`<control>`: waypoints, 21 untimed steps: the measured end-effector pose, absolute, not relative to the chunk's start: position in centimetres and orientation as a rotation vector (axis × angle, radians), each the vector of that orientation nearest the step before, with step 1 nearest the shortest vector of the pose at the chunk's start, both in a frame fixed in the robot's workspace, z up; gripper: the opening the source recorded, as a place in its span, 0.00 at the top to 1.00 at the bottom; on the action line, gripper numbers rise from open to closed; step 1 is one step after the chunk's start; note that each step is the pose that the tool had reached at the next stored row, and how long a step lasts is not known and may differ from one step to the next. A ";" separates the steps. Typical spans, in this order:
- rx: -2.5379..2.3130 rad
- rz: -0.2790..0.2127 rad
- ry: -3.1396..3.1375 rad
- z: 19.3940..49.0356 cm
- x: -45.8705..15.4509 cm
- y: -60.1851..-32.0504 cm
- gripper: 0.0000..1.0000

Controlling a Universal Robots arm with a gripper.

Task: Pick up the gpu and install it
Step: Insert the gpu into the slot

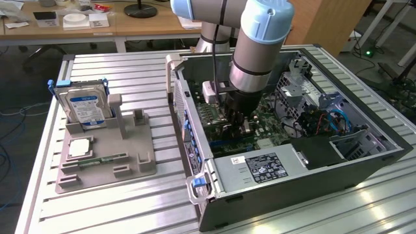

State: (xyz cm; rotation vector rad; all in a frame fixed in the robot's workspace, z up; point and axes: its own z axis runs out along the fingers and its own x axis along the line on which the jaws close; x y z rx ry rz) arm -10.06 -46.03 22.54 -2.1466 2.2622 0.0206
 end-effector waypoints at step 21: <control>-2.147 0.021 2.262 22.3 -10.1 -46.0 0.72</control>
